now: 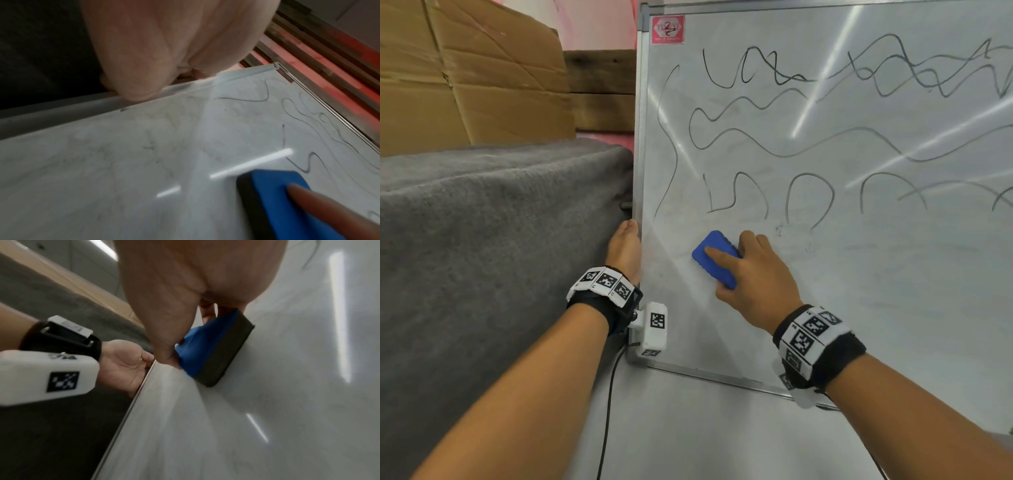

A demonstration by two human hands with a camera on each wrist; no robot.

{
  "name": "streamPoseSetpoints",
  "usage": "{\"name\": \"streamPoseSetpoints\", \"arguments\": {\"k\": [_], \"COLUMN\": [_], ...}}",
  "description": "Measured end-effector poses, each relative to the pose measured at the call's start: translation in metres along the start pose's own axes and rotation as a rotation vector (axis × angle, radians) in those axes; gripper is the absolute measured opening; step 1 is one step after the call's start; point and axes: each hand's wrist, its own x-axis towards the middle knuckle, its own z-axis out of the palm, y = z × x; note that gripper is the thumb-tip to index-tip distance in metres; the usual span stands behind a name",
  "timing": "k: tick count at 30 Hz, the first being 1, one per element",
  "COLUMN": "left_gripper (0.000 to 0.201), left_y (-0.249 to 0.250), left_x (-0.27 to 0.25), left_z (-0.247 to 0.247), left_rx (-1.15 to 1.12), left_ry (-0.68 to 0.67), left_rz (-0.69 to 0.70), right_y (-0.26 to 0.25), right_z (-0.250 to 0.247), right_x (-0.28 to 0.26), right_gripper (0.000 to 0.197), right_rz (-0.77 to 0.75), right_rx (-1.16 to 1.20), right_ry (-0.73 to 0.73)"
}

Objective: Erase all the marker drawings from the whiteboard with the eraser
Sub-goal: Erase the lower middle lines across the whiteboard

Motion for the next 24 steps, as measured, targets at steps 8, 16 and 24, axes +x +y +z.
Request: {"name": "streamPoseSetpoints", "arguments": {"k": [8,16,24], "left_gripper": [0.057,0.059,0.031], "left_y": [0.006,0.007,0.017], "left_x": [-0.016,-0.047,-0.120], "left_z": [0.013,0.013,0.074], "left_rx": [0.293,0.586,0.611], "left_ry": [0.086,0.128,-0.104], "left_rz": [0.109,0.222,0.373], "right_y": [0.012,0.024,0.031], "right_z": [-0.011,-0.020,-0.027], "right_x": [-0.010,-0.034,-0.050], "right_gripper": [0.055,0.053,0.059], "right_rz": [0.102,0.161,0.333], "right_rx": [0.063,0.088,0.277], "right_ry": [0.044,-0.002,0.097]}}
